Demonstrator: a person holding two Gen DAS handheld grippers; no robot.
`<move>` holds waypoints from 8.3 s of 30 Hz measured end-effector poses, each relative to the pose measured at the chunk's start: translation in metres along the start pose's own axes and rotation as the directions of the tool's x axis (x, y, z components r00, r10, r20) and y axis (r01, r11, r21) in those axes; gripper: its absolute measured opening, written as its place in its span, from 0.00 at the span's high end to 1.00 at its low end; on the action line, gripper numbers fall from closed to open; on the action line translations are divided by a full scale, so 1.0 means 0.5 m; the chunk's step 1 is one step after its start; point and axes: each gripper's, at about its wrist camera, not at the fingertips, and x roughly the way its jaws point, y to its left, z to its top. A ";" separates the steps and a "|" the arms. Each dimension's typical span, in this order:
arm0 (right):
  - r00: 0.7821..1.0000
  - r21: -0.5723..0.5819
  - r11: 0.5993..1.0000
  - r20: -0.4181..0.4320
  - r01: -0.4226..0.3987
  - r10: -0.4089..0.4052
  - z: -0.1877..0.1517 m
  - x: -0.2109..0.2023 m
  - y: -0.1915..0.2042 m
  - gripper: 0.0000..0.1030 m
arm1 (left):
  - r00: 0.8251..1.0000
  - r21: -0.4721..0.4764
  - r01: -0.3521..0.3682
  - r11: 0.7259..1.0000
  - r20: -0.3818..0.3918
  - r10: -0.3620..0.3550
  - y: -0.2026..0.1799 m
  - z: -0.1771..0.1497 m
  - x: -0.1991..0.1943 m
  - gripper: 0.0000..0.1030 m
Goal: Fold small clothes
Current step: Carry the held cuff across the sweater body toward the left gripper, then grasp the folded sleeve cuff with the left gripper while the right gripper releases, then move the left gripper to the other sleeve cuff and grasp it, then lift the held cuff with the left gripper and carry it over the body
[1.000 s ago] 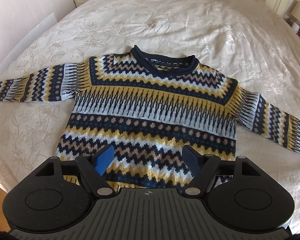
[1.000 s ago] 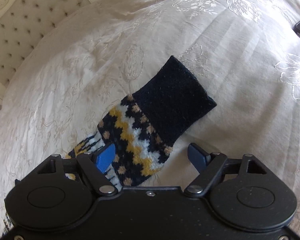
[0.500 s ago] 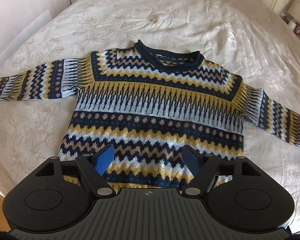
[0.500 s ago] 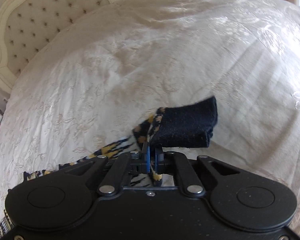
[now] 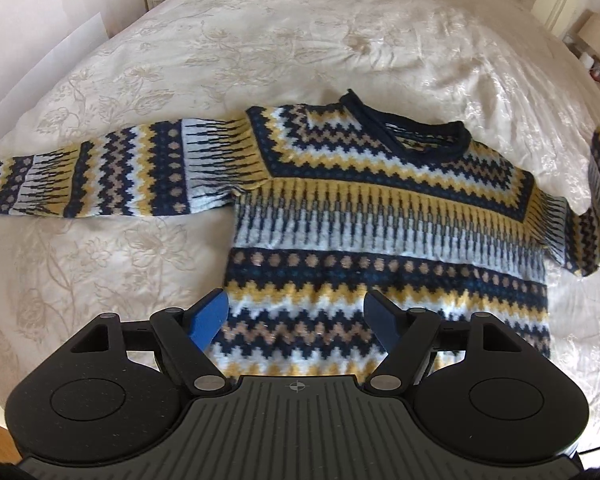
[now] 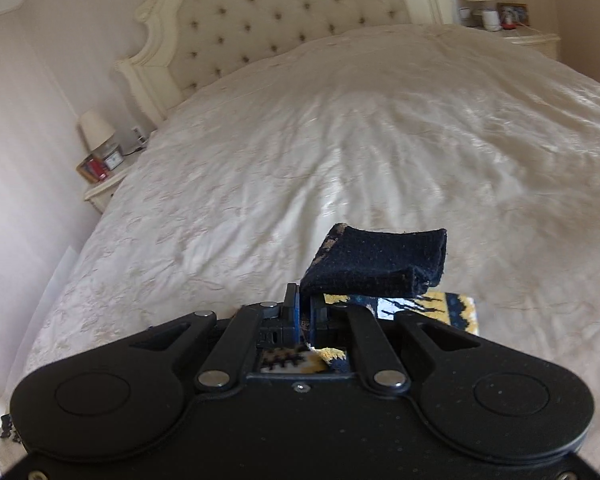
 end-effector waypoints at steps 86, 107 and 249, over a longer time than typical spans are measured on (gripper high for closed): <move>0.914 -0.089 0.995 -0.399 0.041 -0.074 -0.291 0.173 -0.004 0.34 | 0.993 -0.018 0.043 0.999 0.113 -0.041 -0.004 0.174 0.300 0.93; 0.926 -0.075 0.993 -0.359 0.095 -0.116 -0.254 0.164 -0.047 0.33 | 0.991 -0.083 0.063 0.995 0.126 -0.052 0.099 0.182 0.268 0.75; 0.847 -0.192 0.980 -0.528 -0.049 -0.061 -0.431 0.220 0.194 0.07 | 0.904 -0.516 0.036 0.856 0.382 0.192 0.568 0.145 0.053 0.94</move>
